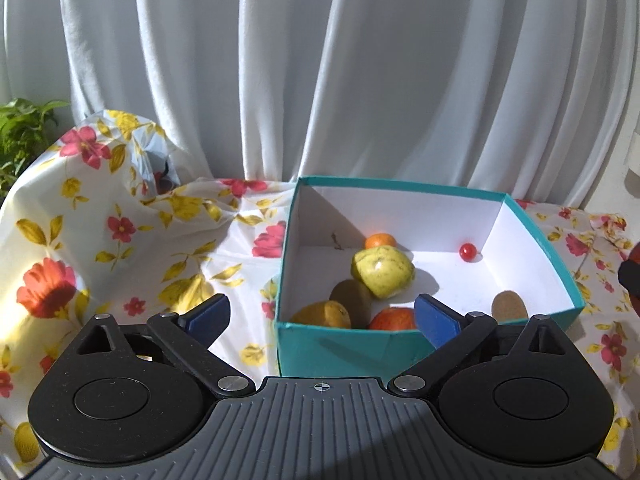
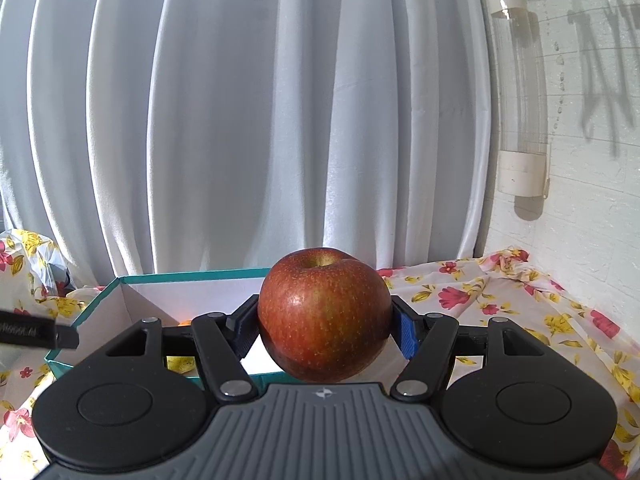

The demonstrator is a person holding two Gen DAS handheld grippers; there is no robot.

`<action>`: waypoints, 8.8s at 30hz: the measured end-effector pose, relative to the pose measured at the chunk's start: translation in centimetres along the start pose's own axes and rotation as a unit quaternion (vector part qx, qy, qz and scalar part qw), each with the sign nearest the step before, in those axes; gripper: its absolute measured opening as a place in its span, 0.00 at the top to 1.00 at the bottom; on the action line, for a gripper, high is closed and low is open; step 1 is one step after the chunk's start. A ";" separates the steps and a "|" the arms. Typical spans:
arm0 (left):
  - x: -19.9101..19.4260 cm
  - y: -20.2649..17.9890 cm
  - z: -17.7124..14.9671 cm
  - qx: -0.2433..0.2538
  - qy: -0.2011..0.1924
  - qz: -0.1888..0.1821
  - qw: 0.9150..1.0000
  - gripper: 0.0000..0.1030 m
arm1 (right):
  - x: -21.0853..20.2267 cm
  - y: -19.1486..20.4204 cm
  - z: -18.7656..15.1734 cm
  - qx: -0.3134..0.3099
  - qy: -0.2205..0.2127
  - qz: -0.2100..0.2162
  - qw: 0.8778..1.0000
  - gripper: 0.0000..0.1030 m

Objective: Organize fruits
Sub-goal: 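Lower the red apple into the teal box and open the right tool, then move the left tool to the cherry tomato beside the box and close on it, then lift the tomato with the left tool while the right tool grasps the other cherry tomato, then lower tomato into the box and open the left tool while the right tool carries its tomato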

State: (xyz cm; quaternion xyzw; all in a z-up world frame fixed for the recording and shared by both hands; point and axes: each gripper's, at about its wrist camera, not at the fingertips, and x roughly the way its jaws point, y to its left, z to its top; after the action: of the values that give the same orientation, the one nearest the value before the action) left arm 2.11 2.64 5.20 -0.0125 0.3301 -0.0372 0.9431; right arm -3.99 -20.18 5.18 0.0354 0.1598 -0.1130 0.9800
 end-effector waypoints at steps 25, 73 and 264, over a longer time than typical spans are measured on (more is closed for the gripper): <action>-1.4 2.8 -3.1 -0.028 0.042 0.059 0.997 0.02 | 8.2 4.4 -3.0 -0.072 0.048 0.060 0.994 0.36; -0.8 -1.9 -6.4 0.053 0.055 0.015 0.997 0.02 | -1.2 -0.9 -1.0 -0.006 -0.041 0.047 0.998 0.16; 10.6 -4.1 3.0 0.071 0.052 -0.016 0.996 0.59 | -4.5 2.3 -0.4 -0.011 -0.038 0.011 0.999 0.74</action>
State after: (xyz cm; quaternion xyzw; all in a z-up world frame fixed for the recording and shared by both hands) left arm 11.97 -2.25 1.17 0.0510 0.3751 -0.0757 0.9225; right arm -7.70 -16.97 6.30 0.0219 0.1229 -0.1017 0.9869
